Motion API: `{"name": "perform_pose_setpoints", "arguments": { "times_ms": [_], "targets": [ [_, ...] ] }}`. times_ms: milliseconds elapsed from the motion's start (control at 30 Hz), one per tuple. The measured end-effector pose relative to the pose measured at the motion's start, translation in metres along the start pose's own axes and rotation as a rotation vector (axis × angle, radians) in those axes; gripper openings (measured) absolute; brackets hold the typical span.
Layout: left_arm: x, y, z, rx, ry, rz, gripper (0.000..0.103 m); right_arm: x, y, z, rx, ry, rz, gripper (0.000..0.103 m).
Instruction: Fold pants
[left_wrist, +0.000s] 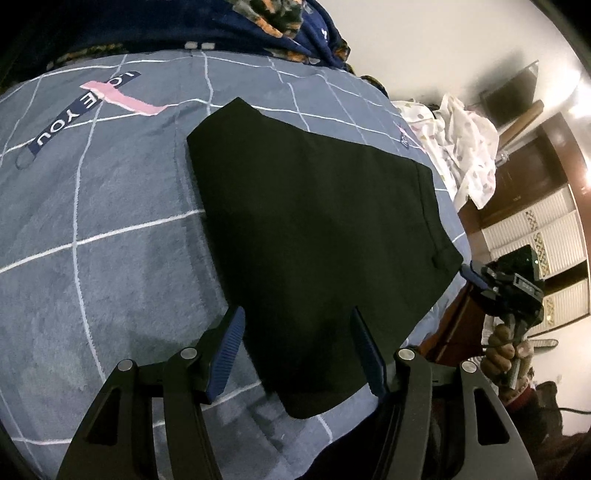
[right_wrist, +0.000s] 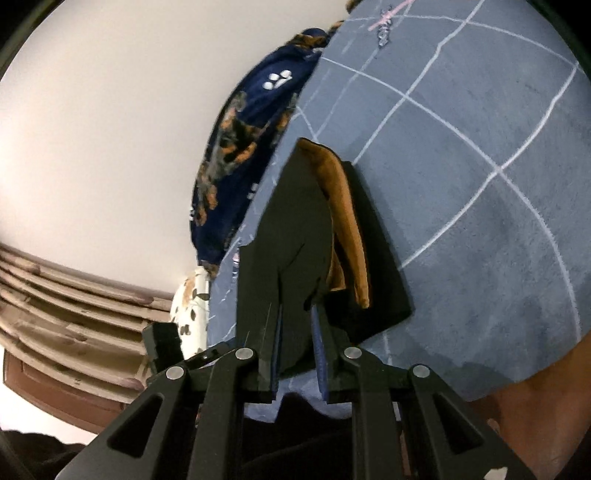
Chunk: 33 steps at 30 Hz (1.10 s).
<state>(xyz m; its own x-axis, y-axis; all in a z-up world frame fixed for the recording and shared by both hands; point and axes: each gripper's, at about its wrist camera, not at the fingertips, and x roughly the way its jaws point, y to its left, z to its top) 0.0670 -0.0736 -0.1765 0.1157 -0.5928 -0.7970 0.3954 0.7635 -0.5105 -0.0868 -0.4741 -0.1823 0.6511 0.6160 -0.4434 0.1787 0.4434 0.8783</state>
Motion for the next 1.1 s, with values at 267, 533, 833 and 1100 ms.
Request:
{"name": "perform_pose_setpoints", "arguments": {
  "times_ms": [267, 533, 833, 1100],
  "targets": [
    [0.002, 0.01, -0.003, -0.056, 0.004, -0.013, 0.06, 0.008, -0.003, 0.007, 0.056, -0.006, -0.013, 0.022],
    [0.0, 0.007, -0.002, -0.042, 0.0, -0.015, 0.06, -0.001, -0.006, 0.0, 0.088, -0.011, 0.001, 0.042],
    [0.001, 0.008, -0.007, -0.047, 0.014, -0.01, 0.06, 0.016, -0.007, 0.012, 0.102, -0.016, -0.053, 0.024],
    [0.0, 0.009, -0.004, -0.051, 0.001, -0.015, 0.06, -0.002, 0.002, -0.007, 0.068, -0.05, -0.043, 0.011]
  ]
}}
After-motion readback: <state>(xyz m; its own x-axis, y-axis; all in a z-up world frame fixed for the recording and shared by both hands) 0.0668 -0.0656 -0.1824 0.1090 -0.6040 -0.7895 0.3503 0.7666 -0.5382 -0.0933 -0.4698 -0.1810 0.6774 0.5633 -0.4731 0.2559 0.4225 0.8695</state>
